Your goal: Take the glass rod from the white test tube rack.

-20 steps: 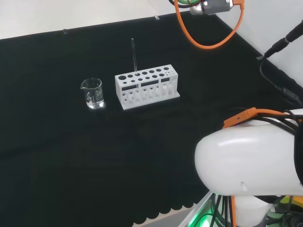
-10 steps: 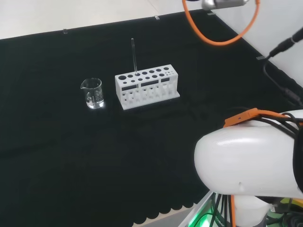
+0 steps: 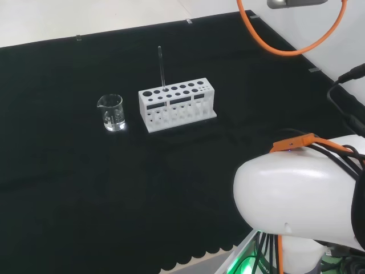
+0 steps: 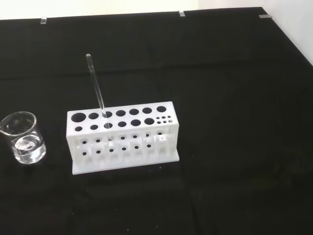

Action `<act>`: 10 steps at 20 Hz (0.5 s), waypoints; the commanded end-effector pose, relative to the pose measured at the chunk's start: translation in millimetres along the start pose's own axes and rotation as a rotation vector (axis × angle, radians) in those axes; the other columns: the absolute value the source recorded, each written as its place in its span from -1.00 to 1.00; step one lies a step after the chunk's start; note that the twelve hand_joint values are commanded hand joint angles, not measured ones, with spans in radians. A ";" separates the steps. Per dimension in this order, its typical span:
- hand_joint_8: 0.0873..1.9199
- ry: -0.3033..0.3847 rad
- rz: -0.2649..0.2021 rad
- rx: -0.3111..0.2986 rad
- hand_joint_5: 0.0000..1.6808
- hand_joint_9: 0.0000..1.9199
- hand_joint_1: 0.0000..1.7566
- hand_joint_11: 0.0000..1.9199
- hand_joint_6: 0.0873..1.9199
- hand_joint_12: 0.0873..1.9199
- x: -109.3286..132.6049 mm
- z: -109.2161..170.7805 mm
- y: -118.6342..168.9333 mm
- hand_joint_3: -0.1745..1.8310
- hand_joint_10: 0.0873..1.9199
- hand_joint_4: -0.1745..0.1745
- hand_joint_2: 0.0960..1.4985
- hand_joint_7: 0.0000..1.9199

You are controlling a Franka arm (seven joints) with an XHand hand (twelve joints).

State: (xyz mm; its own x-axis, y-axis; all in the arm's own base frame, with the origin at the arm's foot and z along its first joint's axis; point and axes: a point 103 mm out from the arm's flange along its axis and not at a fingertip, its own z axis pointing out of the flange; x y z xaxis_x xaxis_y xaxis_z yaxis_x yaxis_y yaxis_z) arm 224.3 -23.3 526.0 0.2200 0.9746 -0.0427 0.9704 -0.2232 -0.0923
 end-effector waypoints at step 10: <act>-0.32 0.012 -0.017 -0.079 -0.77 -0.79 -0.32 -0.71 -1.00 0.48 17.1 -2.0 15.1 -1.00 -0.12 -0.42 0.48 -0.97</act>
State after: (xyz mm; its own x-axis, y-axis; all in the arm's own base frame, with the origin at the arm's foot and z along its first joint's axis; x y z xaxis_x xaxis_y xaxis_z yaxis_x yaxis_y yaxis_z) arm 225.5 -18.3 531.3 0.2221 0.9745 -0.0331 0.9749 -0.2224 -0.0053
